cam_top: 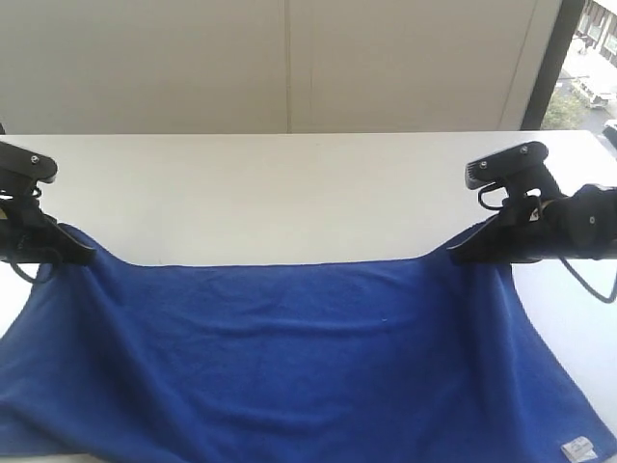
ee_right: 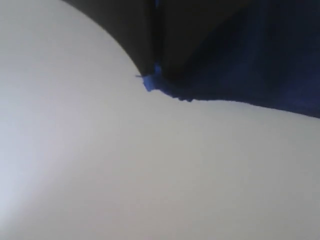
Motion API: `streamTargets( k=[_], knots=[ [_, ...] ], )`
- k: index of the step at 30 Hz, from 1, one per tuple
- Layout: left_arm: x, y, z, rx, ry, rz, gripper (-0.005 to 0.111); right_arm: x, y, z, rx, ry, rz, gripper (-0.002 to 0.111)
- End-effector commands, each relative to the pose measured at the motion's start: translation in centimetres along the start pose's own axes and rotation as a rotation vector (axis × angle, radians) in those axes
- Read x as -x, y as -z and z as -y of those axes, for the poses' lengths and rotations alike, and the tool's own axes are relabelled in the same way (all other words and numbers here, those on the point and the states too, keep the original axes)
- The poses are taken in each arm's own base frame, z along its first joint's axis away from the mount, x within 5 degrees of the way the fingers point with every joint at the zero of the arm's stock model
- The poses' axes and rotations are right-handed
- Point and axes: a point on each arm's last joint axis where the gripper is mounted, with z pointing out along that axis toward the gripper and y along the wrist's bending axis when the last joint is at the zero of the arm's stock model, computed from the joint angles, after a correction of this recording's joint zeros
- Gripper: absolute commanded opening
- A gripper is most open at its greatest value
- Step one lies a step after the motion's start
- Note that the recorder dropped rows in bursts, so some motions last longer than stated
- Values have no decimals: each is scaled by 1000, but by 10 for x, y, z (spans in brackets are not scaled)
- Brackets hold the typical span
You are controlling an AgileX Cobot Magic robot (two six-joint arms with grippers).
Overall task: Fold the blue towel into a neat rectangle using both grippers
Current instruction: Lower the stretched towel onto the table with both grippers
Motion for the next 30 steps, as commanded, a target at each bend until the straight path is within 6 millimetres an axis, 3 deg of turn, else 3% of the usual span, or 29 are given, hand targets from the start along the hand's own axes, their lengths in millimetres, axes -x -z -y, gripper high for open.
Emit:
streamTargets(
  k=[1,9,13,18,21,25,28,30],
  knots=[
    [5,-15,-4,2,25,-13,0,7,-16,12,-25,-33,16,0],
    [5,-32,-4,-10,54,-66,1,10,-31,22,-36,-52,-3,0],
    [7,-33,-4,-10,54,-65,21,11,-32,22,-32,-52,-12,4],
    [7,-33,-4,-12,52,-70,64,10,-32,21,-25,-53,-29,27],
    [7,-33,-4,-11,50,-68,80,9,-32,21,-24,-53,-34,52],
    [7,-33,-4,-11,8,-63,92,9,-32,21,-23,-53,-37,76],
    [15,-25,-7,-3,-17,-35,94,9,-30,21,-17,-53,-49,78],
    [29,-9,-11,14,-34,22,94,15,-21,22,-16,-53,-43,78]
  ],
)
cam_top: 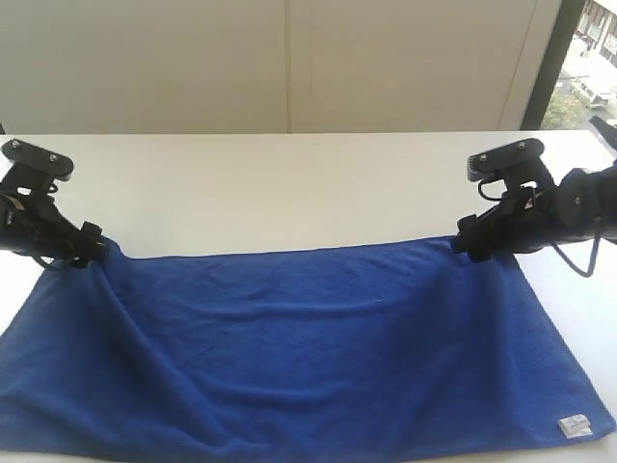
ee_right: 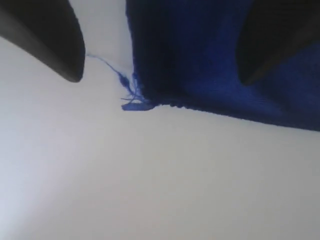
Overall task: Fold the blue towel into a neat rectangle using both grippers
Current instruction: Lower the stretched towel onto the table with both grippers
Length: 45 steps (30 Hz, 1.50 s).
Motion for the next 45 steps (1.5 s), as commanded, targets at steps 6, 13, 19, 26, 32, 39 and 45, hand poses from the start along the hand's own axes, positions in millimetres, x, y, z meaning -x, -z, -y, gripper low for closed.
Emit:
streamTargets(
  k=[6,13,19,26,32,39,45],
  knots=[
    [31,69,-11,0,18,13,92,30,65,8,9,-12,27,65],
    [17,75,-6,-49,185,-162,5,21,63,5,40,-105,-60,0],
    [9,43,-3,-34,319,-131,0,6,34,-2,87,-199,-167,0],
    [-3,16,1,-23,385,-128,0,14,21,-1,90,-207,-164,0],
    [-11,-2,3,-14,395,-108,0,12,6,0,75,-235,-143,0],
    [-21,-16,5,-11,396,-120,0,12,-1,4,47,-239,-97,0],
    [-26,-23,7,-11,396,-127,0,-7,-20,20,9,-332,-134,0]
  ],
)
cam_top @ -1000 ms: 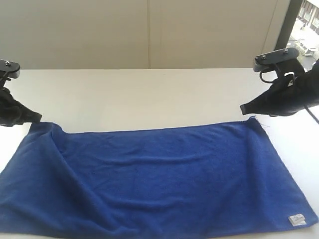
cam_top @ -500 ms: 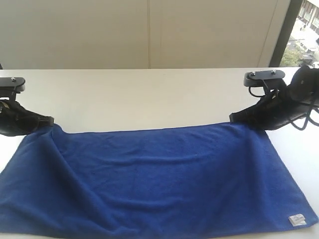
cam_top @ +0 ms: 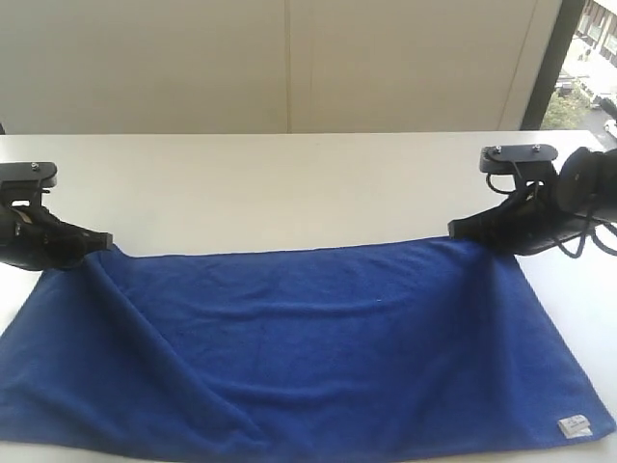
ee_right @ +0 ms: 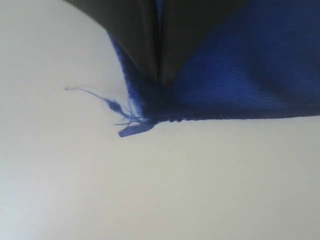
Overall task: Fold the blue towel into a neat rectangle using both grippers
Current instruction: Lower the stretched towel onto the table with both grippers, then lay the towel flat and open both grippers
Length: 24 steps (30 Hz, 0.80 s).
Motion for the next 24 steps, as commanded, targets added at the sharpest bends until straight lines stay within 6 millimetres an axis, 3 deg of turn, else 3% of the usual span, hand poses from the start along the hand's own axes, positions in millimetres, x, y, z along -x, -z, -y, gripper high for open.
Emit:
streamTargets(
  k=[1,8,16,24],
  knots=[
    [-12,-9,-3,7,28,-59,0,-8,-15,17,-30,-70,-21,0],
    [-18,-11,-3,9,21,-107,0,-18,-28,22,-38,-75,-54,0],
    [-25,-8,-19,34,79,-203,0,-19,-26,43,-68,-150,-57,0],
    [-19,-3,-20,35,83,-175,0,-19,-24,45,-70,-152,-54,0]
  ],
)
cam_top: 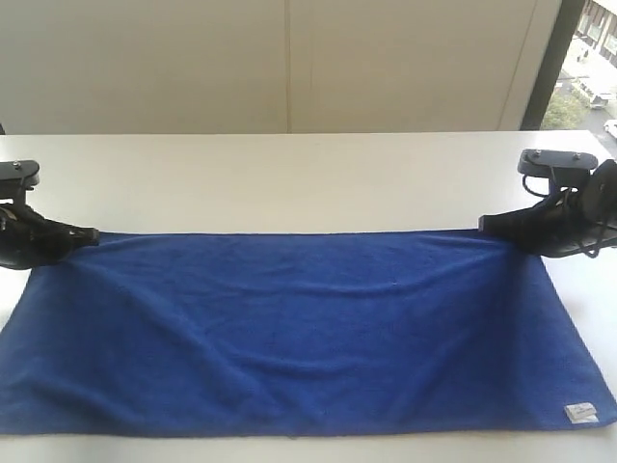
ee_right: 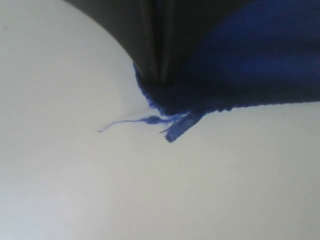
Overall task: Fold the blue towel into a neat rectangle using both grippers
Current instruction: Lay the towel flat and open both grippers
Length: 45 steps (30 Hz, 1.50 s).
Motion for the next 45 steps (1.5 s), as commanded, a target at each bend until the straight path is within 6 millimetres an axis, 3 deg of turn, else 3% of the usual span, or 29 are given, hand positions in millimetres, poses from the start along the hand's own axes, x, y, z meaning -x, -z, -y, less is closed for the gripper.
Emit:
streamTargets(
  k=[1,9,17,27,34,39,45],
  knots=[
    [-17,0,-3,7,21,-133,0,-10,-4,4,0,-9,-71,0],
    [8,34,-1,-5,19,-44,0,18,39,0,15,12,36,0],
    [20,57,1,-13,12,-3,0,29,72,-3,38,72,40,0],
    [-12,66,2,-21,-24,-367,0,11,85,-8,96,67,-173,0],
    [-16,95,3,-41,-35,-386,0,-11,106,-9,111,48,-256,0],
    [-42,112,2,-47,-13,-417,0,-35,121,-10,123,6,-277,0],
    [-69,117,11,-109,17,-451,0,-63,128,-11,136,-56,-298,0]
  ],
)
